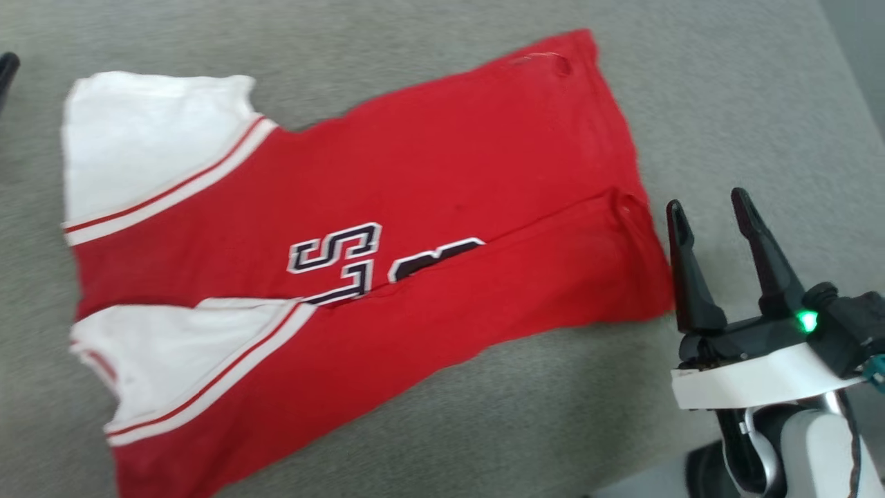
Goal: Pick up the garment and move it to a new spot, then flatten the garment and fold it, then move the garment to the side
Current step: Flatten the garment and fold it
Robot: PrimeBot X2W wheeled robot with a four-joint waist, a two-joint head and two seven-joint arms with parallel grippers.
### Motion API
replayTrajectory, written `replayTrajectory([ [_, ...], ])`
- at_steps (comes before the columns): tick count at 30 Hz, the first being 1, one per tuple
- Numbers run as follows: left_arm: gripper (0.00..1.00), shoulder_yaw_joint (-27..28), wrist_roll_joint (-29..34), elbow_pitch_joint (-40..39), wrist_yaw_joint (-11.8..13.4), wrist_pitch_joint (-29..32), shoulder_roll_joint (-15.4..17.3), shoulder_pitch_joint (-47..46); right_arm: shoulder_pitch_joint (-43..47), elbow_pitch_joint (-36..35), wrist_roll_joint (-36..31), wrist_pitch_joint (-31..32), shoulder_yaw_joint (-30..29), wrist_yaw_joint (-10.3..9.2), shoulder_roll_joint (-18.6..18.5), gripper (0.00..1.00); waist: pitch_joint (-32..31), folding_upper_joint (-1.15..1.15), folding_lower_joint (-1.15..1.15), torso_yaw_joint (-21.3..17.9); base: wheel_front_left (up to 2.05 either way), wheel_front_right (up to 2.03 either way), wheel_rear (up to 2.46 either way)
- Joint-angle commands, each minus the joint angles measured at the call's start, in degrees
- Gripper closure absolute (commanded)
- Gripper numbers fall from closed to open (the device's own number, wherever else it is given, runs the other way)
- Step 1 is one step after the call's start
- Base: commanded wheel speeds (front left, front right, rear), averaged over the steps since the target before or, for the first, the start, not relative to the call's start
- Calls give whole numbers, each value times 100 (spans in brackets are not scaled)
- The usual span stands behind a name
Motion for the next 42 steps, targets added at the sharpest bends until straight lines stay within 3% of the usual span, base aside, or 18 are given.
replayTrajectory([
  [1,0,-36,-101,48,16,276,-18,-177,18,35,32,-76,27,-2,35,0,165,0,0,-233,0,0,0],
  [8,0,-485,-638,245,16,2593,79,-666,-35,272,202,-254,172,-2,46,0,332,0,0,-463,0,0,0],
  [12,0,-599,-973,88,15,3428,89,-732,-123,432,248,-287,275,-2,46,0,410,0,0,-496,0,0,0],
  [13,12,-640,-937,17,15,3507,106,-752,-161,467,228,-266,307,-1,45,0,422,0,0,-494,0,0,0],
  [14,52,-657,-923,-26,15,3525,107,-776,-224,505,213,-236,338,-1,45,0,435,0,0,-488,0,0,0],
  [15,84,-660,-922,-50,14,3520,101,-795,-301,536,194,-193,373,-1,46,0,446,0,0,-479,0,0,0],
  [16,100,-662,-914,-71,14,3493,92,-808,-401,576,136,-115,413,-1,45,0,455,0,0,-469,0,0,0],
  [22,100,-748,-555,-193,11,3170,29,-988,-1485,988,145,888,482,-2,-66,0,577,0,0,-323,0,0,0],
  [32,100,-1028,-378,-481,11,2841,-502,-1253,-3839,2607,419,3113,421,-2,-850,0,800,0,0,342,0,0,0],
  [42,100,-1336,-477,-671,15,2550,-752,-1362,-4781,3772,792,4618,302,-1,-869,0,901,0,0,742,0,0,0],
])
